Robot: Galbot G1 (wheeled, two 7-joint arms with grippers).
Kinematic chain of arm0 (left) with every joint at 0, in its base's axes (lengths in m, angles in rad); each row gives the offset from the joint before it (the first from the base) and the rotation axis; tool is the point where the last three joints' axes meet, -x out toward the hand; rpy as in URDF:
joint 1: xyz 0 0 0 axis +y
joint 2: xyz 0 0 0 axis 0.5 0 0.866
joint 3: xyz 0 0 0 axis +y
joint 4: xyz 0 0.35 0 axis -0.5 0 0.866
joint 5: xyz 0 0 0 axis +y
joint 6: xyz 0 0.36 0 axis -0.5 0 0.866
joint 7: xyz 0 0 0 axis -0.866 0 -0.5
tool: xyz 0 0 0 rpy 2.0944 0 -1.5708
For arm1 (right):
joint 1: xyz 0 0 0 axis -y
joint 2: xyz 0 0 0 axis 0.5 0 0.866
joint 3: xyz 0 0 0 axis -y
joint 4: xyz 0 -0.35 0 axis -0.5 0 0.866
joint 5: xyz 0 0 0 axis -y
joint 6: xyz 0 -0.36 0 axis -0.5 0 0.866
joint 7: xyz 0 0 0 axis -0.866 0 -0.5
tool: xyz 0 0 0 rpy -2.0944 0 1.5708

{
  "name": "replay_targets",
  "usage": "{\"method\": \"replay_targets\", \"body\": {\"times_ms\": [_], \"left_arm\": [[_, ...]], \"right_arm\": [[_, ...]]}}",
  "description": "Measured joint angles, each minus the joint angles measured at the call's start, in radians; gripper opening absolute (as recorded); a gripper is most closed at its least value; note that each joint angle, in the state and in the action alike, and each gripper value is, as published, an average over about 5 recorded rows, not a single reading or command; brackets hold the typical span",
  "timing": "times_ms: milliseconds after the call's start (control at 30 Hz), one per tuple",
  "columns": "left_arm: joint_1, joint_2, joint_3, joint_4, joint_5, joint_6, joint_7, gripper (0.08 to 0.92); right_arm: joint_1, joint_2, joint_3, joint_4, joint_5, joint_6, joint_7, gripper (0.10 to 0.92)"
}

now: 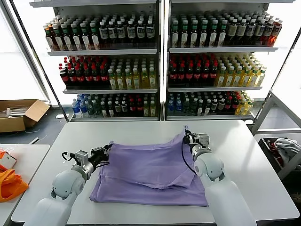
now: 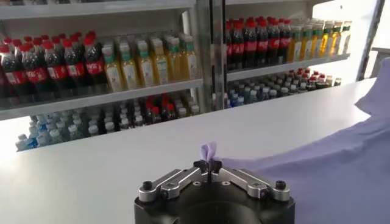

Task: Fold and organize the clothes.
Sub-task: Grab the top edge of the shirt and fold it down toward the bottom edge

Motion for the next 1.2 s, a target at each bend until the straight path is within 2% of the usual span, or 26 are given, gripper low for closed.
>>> {"method": "replay_targets", "body": {"times_ms": [467,1200], "left_arm": [[0.181,-0.009,-0.066,-0.145,0.042,-0.037,0.016,0.084],[0.333,-0.040,-0.103,-0.212,0.095,-0.062,0.025,0.084]], "right_arm": [[-0.291,-0.001,0.090,0.240,-0.030,0.010,0.051,0.108],[-0.476,-0.007,0.120,0.283,-0.065,0.049,0.077,0.108]]}}
